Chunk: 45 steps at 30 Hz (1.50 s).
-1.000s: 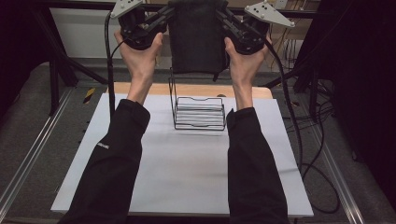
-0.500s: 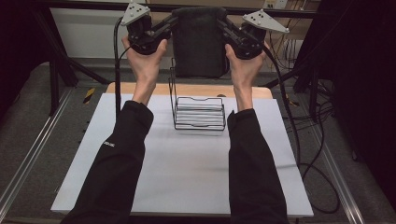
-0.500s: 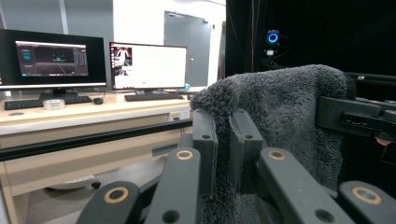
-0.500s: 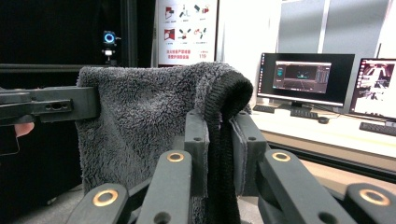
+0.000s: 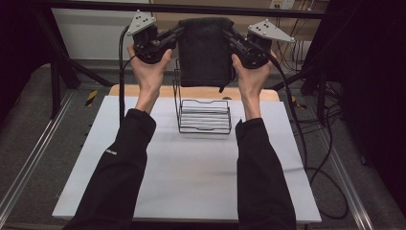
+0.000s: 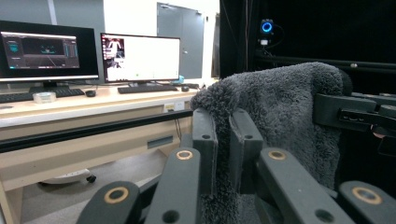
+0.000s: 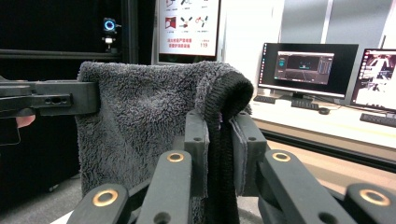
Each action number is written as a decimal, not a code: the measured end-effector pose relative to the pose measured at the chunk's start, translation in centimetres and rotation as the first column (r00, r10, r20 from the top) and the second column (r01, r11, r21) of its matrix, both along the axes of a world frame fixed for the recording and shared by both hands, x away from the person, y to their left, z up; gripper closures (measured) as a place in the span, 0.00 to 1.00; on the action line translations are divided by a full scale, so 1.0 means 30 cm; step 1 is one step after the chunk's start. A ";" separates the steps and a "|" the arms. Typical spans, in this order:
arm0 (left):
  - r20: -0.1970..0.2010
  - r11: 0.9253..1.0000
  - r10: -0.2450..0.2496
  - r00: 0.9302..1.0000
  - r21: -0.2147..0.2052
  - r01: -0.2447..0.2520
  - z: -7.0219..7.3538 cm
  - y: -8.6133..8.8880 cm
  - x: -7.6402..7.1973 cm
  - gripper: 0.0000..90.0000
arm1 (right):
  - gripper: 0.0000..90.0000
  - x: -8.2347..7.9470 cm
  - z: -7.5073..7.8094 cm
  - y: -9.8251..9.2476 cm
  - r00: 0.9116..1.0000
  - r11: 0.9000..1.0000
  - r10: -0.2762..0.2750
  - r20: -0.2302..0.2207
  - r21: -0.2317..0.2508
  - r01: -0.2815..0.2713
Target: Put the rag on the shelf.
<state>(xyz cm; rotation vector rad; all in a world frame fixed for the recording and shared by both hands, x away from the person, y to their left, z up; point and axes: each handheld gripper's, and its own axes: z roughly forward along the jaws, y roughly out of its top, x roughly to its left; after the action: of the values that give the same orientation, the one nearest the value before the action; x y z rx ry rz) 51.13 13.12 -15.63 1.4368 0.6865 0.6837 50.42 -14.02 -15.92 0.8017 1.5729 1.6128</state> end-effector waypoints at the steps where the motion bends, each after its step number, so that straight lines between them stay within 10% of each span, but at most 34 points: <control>1: 0.000 1.000 -0.003 1.000 0.002 0.003 -0.005 0.000 -0.001 0.91 | 0.88 -0.002 -0.006 -0.002 1.000 1.000 0.002 -0.002 0.001 -0.002; 45: -0.037 0.996 -0.061 0.997 0.067 0.063 -0.165 0.014 -0.084 0.91 | 0.87 -0.067 -0.166 -0.033 0.995 0.997 0.052 -0.088 -0.045 -0.057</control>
<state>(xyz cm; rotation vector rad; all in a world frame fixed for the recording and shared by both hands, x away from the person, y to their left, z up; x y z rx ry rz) 48.60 13.54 -20.57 1.5293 0.6479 0.6403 48.41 -15.02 -20.89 0.8193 1.7017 1.5914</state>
